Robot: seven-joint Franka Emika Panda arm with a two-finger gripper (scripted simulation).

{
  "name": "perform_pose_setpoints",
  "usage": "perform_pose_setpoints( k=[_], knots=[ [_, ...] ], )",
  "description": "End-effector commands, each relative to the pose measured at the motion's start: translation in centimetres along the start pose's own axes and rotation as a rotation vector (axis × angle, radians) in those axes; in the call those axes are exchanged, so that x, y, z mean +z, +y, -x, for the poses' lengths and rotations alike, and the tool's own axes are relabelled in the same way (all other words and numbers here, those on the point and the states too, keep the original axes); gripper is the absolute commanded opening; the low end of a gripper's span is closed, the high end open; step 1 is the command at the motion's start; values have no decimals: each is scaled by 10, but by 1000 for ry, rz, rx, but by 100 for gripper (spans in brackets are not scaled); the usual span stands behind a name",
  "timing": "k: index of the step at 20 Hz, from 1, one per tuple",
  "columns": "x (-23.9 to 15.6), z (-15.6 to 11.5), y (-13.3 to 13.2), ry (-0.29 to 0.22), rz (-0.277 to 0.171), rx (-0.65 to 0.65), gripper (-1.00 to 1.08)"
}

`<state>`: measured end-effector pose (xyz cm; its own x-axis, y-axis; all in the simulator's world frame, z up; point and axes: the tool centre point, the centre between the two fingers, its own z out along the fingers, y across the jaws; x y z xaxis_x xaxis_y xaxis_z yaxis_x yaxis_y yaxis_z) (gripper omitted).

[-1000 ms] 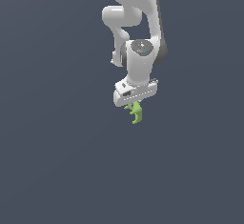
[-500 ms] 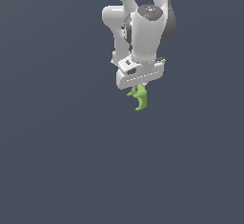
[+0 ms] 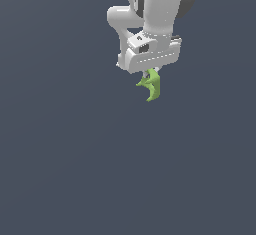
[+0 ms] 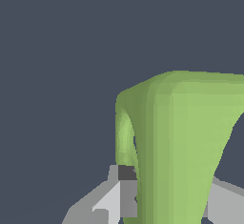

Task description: Pick up the object and move it to a goal position.

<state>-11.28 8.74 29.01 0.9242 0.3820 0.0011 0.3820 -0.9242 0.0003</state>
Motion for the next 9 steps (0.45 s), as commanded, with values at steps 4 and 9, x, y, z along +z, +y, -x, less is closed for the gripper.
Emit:
perform_pose_setpoints(
  k=[4,9],
  knots=[
    [-22,4,-5,-1,-1,1,-100],
    [-28,4,-6,-1,-1,1,-100]
  ],
)
